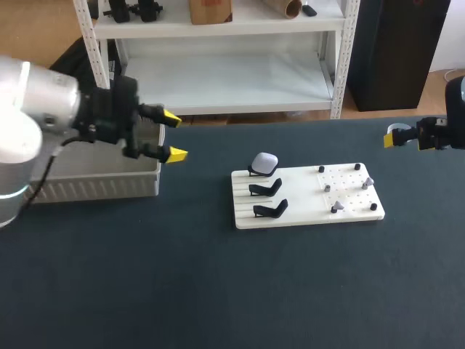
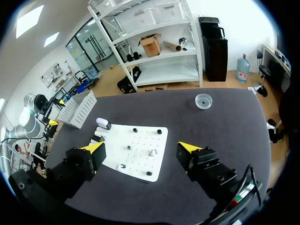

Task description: Pick up each earbud case from the left stands, insert the matching earbuds, close the lid, and place the case in the box.

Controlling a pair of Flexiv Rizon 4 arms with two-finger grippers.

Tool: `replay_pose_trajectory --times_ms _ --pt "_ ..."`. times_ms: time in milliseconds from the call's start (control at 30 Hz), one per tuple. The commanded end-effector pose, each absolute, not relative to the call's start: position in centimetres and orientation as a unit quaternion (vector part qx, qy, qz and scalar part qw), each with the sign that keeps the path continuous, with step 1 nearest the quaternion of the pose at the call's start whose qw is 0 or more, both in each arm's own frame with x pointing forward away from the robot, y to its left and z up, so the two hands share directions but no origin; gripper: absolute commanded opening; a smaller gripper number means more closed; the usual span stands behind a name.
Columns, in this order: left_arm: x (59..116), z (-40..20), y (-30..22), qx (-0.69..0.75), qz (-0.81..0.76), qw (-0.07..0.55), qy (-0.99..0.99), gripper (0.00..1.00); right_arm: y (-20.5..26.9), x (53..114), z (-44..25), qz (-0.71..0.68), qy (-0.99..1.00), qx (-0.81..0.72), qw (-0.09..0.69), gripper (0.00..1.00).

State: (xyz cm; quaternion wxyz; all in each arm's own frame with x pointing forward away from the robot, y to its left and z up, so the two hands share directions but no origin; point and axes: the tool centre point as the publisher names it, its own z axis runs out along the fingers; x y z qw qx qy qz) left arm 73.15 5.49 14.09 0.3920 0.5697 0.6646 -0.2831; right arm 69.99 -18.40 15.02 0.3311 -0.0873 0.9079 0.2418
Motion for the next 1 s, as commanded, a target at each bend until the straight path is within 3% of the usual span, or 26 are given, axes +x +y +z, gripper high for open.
replay_pose_trajectory --times_ms 33,467,1000 --pt "75.9 10.7 0.7 0.601 -0.320 0.337 0.650 1.00 -18.5 70.0 15.0 0.243 0.908 -0.088 0.331 1.00" --pt "76.8 5.4 -4.3 0.561 -0.317 0.350 0.680 1.00 -18.5 70.0 15.0 0.243 0.908 -0.088 0.331 1.00" --pt "77.0 5.4 -4.3 0.557 -0.313 0.354 0.683 1.00 -18.5 70.0 15.0 0.243 0.908 -0.088 0.331 1.00"
